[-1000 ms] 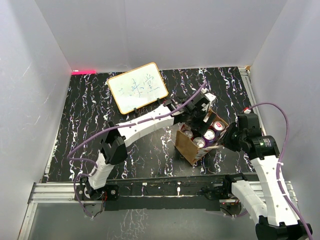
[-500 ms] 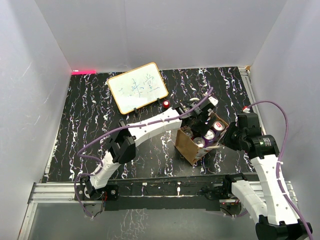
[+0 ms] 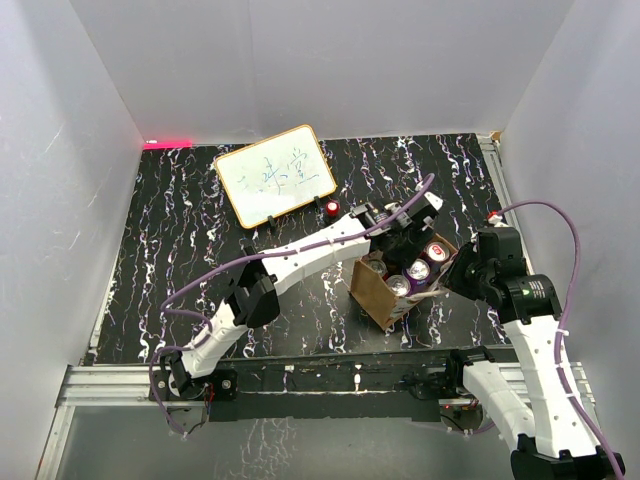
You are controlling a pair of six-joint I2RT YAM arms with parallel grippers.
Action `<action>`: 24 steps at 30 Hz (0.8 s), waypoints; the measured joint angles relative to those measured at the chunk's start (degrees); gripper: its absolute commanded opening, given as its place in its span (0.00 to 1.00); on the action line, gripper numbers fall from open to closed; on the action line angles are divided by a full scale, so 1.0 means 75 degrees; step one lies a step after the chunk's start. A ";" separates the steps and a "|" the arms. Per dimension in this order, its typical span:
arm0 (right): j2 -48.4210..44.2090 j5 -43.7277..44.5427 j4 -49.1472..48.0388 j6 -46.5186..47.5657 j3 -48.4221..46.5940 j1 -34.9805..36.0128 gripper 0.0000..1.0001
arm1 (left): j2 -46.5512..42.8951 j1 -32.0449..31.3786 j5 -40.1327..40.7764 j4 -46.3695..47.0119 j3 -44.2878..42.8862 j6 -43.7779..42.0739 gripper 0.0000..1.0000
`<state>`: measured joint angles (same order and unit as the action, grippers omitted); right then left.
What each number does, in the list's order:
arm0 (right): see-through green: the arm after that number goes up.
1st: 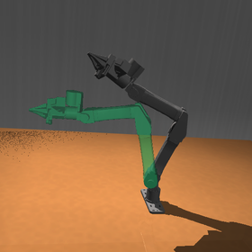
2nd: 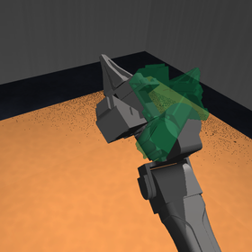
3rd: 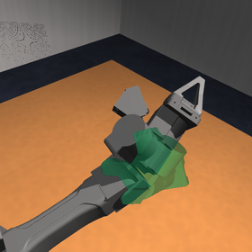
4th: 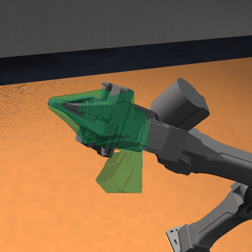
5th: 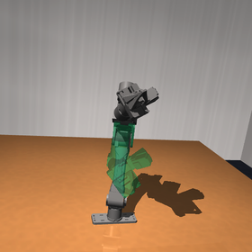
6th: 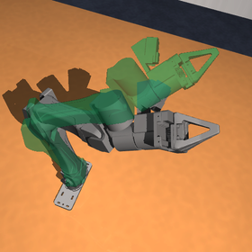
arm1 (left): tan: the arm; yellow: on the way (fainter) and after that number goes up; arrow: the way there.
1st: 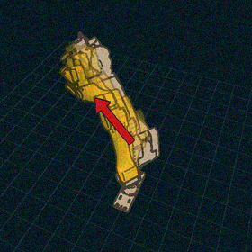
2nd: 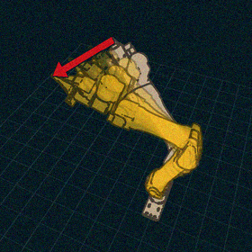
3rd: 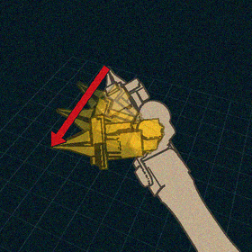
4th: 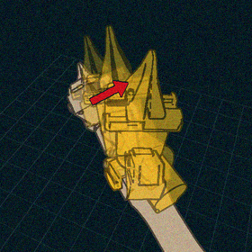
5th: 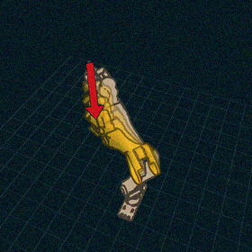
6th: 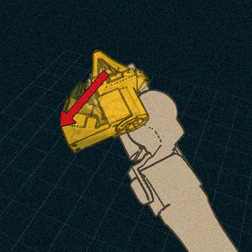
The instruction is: Take the beverage out of the canvas bag
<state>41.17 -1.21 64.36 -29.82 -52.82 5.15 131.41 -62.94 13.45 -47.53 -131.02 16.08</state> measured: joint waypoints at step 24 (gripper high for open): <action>-0.0076 -0.0032 -0.0023 -0.0003 0.0017 0.0000 0.26 | -0.0647 -0.0012 -0.0038 -0.0868 -0.0388 0.0341 0.00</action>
<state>40.60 -1.45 64.18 -29.85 -52.69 5.15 126.56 -63.02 13.17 -54.04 -133.93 18.63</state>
